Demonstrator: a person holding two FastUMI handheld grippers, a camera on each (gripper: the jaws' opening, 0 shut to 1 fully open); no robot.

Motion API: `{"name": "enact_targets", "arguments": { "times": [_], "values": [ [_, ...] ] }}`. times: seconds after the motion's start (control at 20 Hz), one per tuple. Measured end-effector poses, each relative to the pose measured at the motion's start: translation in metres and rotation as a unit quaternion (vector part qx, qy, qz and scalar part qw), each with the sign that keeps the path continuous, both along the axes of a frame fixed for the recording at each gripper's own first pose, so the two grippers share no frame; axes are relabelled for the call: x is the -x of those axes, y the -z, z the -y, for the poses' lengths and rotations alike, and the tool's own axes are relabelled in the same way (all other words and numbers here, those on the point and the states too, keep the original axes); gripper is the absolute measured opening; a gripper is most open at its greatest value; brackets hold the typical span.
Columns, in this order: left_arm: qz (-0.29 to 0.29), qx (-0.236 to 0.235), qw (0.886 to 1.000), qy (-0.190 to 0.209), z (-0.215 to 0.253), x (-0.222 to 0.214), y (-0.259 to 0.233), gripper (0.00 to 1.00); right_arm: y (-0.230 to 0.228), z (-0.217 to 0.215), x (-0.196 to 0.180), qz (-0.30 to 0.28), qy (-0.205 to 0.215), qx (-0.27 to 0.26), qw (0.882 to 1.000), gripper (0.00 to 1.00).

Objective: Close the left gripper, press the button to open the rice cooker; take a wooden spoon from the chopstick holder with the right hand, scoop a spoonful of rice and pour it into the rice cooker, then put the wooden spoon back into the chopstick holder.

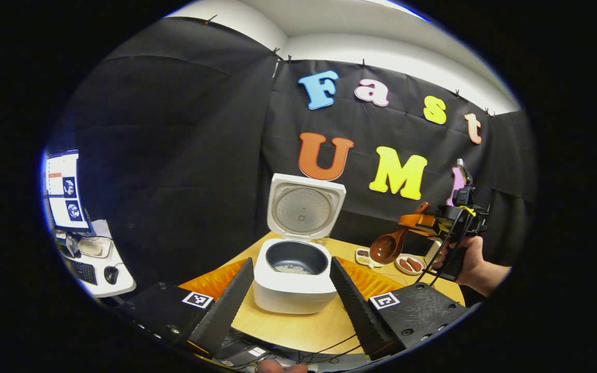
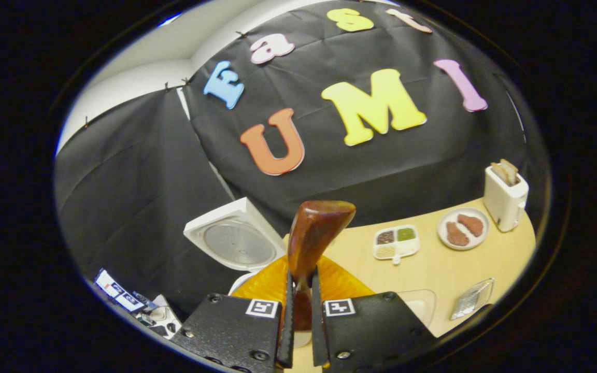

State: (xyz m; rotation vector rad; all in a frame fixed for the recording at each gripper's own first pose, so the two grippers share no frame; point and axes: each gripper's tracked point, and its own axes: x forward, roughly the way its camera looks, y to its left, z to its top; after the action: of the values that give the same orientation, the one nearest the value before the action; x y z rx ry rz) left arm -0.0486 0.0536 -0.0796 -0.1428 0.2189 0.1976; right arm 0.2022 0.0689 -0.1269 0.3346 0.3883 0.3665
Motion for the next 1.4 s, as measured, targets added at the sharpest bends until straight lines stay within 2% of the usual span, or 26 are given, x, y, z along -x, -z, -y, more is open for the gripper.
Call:
{"name": "enact_targets", "arguments": {
  "times": [0.1, 0.15, 0.2, 0.3, 0.35, 0.5, 0.65, 0.85, 1.0, 1.2, 1.4],
  "values": [
    [0.002, 0.004, 1.000, 0.030, 0.021, -0.014, 0.000, 0.94, -0.001, 0.044, 0.011, 0.002, 0.036, 0.007, 0.999, 0.19],
    [0.004, 0.004, 0.999, 0.044, 0.029, -0.020, 0.002, 0.94, -0.003, 0.068, 0.016, 0.004, 0.054, 0.012, 0.998, 0.17],
    [0.003, 0.004, 0.998, 0.056, 0.036, -0.025, 0.006, 0.94, -0.004, 0.091, 0.022, 0.005, 0.073, 0.018, 0.997, 0.19],
    [0.002, 0.003, 0.997, 0.076, 0.051, -0.032, 0.008, 0.94, 0.001, 0.137, 0.034, 0.003, 0.114, 0.028, 0.993, 0.17],
    [0.002, 0.005, 0.996, 0.085, 0.058, -0.035, 0.010, 0.94, 0.005, 0.158, 0.041, 0.000, 0.135, 0.031, 0.990, 0.19],
    [0.000, 0.009, 0.995, 0.101, 0.073, -0.044, 0.018, 0.94, 0.023, 0.215, 0.061, -0.023, 0.189, 0.037, 0.981, 0.19],
    [-0.007, 0.009, 0.994, 0.107, 0.079, -0.047, 0.023, 0.94, 0.046, 0.254, 0.079, -0.046, 0.228, 0.043, 0.972, 0.19],
    [-0.014, 0.001, 0.995, 0.101, 0.081, -0.051, 0.024, 0.94, 0.073, 0.279, 0.073, -0.057, 0.255, 0.055, 0.964, 0.19],
    [-0.021, -0.011, 0.995, 0.092, 0.076, -0.049, 0.023, 0.94, 0.083, 0.286, 0.053, -0.051, 0.262, 0.055, 0.962, 0.19],
    [-0.036, -0.001, 0.996, 0.076, 0.075, -0.048, 0.022, 0.94, 0.100, 0.292, 0.025, -0.037, 0.266, 0.061, 0.961, 0.19],
    [-0.038, -0.002, 0.998, 0.051, 0.063, -0.053, 0.016, 0.94, 0.136, 0.290, 0.006, -0.044, 0.261, 0.072, 0.962, 0.17]
  ]
}}
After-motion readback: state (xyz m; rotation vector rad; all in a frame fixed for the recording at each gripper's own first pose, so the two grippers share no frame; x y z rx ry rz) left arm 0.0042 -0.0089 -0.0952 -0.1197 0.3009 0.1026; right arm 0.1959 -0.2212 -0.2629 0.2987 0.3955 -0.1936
